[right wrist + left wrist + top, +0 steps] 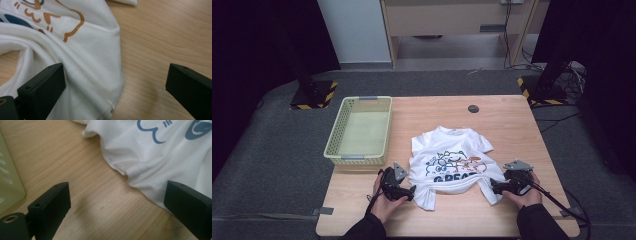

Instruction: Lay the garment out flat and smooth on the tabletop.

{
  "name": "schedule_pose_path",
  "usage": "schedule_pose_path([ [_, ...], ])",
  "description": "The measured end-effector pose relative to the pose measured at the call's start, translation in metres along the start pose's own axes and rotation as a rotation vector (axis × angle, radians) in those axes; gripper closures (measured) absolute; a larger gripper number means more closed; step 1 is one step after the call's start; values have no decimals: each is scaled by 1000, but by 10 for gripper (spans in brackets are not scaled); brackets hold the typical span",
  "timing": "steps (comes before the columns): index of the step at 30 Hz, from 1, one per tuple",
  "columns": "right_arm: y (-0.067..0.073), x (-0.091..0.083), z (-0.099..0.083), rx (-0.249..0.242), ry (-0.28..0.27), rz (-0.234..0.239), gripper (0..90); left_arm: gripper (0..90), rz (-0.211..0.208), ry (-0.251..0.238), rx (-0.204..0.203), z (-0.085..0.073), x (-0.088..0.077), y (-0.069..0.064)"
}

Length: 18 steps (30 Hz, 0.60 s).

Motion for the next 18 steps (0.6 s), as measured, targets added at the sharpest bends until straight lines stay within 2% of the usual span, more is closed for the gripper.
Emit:
schedule_pose_path([
  [7,-7,10,9,3,-57,-15,24,68,28,-32,-8,4,6,7],
  [10,-9,12,10,12,-64,-20,24,70,32,-41,-6,5,8,8],
  [14,-10,10,11,16,-64,-23,48,72,35,-44,-4,5,7,7],
  [18,-7,3,13,25,-89,-13,54,93,30,-30,-13,5,1,5],
])
Point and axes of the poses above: each handheld gripper's, and its own axes: x roughly forward along the jaws, z roughly out of its top, y roughly to its left, the point moved 8 cm from there along x, roughly forward along the jaws, and after that the axes turned 7 degrees about z, right-handed, at the moved point
